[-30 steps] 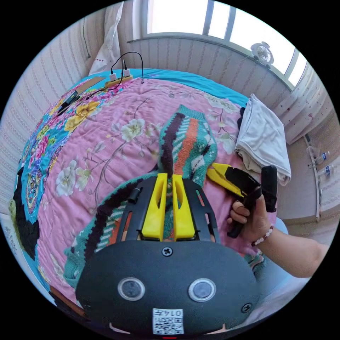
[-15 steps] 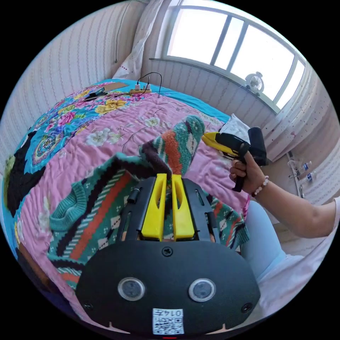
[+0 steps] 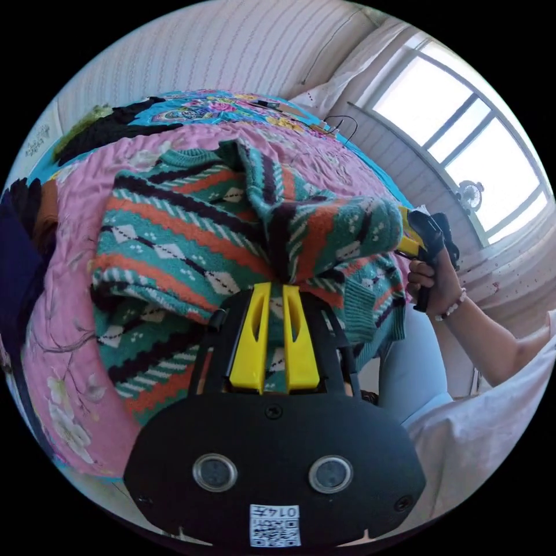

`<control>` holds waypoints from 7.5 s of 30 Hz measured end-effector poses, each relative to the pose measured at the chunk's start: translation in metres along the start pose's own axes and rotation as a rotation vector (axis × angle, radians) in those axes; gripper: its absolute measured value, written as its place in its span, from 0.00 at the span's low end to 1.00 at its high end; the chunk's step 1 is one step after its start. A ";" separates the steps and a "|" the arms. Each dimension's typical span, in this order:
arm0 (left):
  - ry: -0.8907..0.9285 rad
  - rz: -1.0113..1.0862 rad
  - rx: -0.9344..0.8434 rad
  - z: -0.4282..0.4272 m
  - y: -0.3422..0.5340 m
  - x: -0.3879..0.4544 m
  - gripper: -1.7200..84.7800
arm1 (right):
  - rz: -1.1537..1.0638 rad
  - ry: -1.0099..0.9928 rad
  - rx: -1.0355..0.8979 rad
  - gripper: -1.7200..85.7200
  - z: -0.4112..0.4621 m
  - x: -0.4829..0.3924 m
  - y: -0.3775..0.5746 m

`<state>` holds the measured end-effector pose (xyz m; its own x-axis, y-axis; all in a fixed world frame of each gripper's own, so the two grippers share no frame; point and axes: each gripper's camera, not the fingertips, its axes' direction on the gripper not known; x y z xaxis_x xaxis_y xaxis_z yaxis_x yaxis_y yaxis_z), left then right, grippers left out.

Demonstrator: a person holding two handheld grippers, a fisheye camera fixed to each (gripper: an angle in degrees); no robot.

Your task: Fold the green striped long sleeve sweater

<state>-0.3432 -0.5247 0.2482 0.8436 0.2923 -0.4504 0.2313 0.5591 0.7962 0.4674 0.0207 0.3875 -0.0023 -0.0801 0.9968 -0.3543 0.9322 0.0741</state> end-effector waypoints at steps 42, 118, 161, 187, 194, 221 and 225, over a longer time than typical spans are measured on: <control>0.184 -0.164 0.146 -0.128 -0.035 -0.109 0.09 | 0.096 0.537 -0.230 0.16 0.137 -0.027 -0.031; 0.218 -0.330 0.074 -0.338 0.278 -0.193 0.05 | -0.227 0.652 -0.451 0.10 0.034 -0.084 0.050; -0.267 0.612 -0.223 -0.028 0.333 0.202 0.01 | -0.646 1.201 -0.934 0.01 0.567 -0.111 0.163; -0.213 0.579 -0.282 0.051 0.304 0.209 0.01 | -0.802 1.204 -0.748 0.02 0.583 -0.107 0.204; -0.062 0.473 -0.272 0.064 0.280 0.177 0.01 | -0.730 1.115 -0.790 0.01 0.568 -0.099 0.184; 0.179 0.299 -0.308 0.108 0.187 0.148 0.01 | -0.616 1.035 -0.979 0.01 0.491 -0.064 0.091; 0.203 0.286 -0.361 0.116 0.168 0.149 0.01 | -0.609 1.032 -0.928 0.01 0.460 -0.057 0.084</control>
<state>-0.1229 -0.4768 0.3622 0.7293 0.5980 -0.3325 -0.2079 0.6567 0.7250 0.0075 -0.0591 0.3227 0.6994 -0.6158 0.3628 0.6384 0.7665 0.0703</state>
